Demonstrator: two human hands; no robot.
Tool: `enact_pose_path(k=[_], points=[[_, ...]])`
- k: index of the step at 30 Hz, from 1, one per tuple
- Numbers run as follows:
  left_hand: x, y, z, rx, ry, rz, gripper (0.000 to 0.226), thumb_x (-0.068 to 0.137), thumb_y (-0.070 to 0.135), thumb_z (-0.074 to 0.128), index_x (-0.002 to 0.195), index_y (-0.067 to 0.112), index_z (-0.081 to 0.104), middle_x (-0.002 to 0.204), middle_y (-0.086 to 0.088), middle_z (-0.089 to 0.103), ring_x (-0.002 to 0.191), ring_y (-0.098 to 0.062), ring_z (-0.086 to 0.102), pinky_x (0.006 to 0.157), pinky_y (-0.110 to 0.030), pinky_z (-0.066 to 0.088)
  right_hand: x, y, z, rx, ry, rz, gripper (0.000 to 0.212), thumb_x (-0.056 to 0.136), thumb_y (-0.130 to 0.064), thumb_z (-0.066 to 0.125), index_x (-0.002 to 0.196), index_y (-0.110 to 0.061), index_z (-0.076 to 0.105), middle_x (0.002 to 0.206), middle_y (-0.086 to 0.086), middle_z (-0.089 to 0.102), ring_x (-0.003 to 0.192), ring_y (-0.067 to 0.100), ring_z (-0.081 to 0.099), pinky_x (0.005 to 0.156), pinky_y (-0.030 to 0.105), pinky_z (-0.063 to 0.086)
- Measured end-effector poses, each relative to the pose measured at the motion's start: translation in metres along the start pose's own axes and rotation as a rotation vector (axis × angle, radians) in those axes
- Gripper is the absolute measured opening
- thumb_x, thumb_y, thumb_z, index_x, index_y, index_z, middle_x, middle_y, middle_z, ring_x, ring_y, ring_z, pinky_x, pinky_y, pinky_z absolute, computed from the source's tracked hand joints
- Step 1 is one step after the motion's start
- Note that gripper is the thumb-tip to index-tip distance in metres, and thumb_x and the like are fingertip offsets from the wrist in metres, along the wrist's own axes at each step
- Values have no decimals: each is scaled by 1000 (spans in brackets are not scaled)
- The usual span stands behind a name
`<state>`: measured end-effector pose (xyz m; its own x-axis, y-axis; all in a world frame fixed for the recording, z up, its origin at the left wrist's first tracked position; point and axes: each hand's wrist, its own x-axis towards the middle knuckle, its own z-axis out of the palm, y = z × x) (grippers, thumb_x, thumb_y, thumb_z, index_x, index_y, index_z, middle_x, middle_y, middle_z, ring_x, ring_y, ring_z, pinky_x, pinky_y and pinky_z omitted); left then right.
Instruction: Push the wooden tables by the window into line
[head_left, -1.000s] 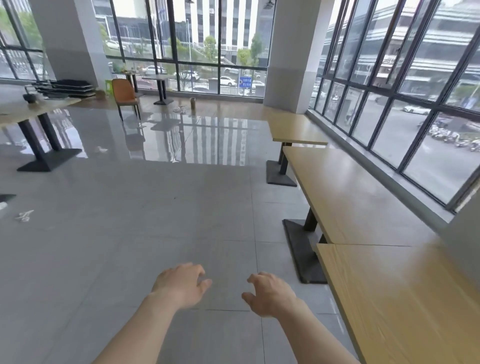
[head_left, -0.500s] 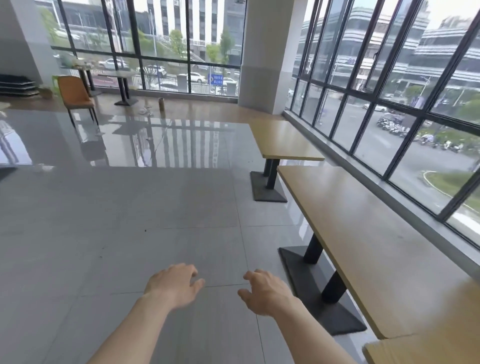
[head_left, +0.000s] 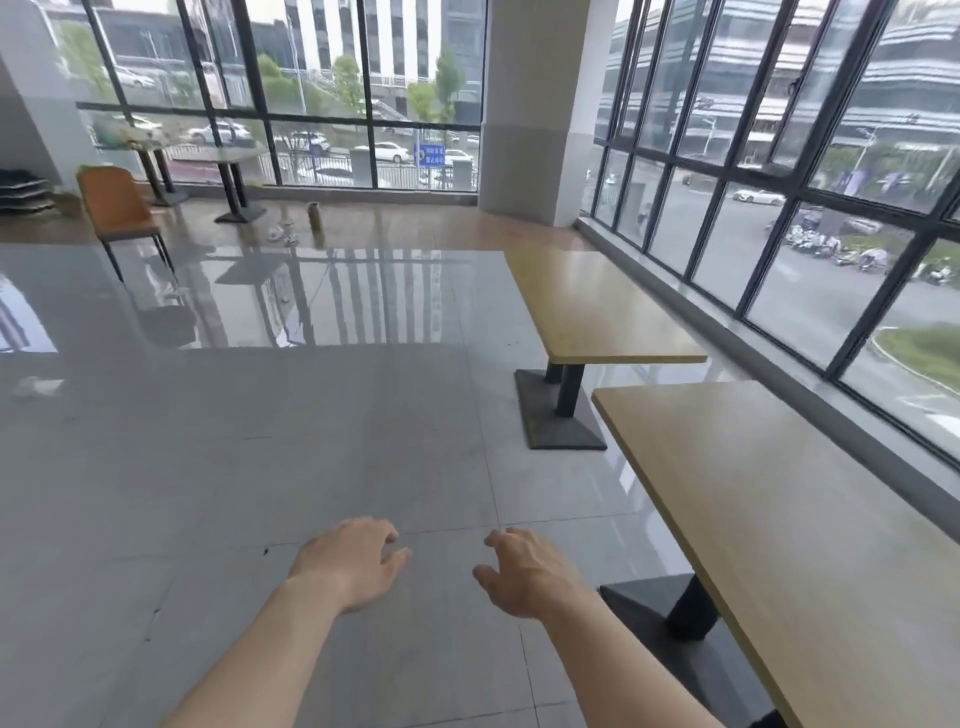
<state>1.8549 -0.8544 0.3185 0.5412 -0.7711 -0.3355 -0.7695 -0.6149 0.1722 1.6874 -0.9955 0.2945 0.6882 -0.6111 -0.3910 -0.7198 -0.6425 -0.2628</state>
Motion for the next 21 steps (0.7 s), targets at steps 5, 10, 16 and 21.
enact_pose_path(k=[5, 10, 16, 21], points=[[124, -17, -41, -26, 1, -26, 49, 101, 59, 39, 142, 35, 51, 150, 10, 51, 137, -19, 50, 107, -37, 41, 122, -11, -52, -24, -2, -20, 56, 103, -48, 48, 150, -19, 43, 147, 6, 50, 131, 31, 51, 107, 42, 44], [270, -39, -71, -21, -3, -8, 50, 100, 60, 40, 142, 35, 51, 150, 9, 51, 137, -19, 50, 108, -36, 41, 265, -14, -93, -65, 1, -17, 56, 103, -48, 48, 150, -18, 43, 148, 6, 50, 131, 31, 51, 107, 42, 45], [458, -71, -144, -11, -6, 5, 51, 100, 61, 38, 142, 35, 50, 150, 9, 52, 136, -18, 51, 107, -36, 41, 446, -30, -171, -71, 12, 26, 53, 102, -48, 49, 143, -14, 48, 144, 6, 53, 127, 30, 54, 104, 43, 47], [587, -71, -215, 13, -11, 28, 50, 102, 58, 38, 144, 33, 50, 150, 6, 52, 136, -21, 51, 107, -37, 41, 566, -34, -238, -57, 43, 41, 52, 102, -49, 49, 141, -14, 50, 140, 5, 56, 123, 30, 57, 98, 41, 48]])
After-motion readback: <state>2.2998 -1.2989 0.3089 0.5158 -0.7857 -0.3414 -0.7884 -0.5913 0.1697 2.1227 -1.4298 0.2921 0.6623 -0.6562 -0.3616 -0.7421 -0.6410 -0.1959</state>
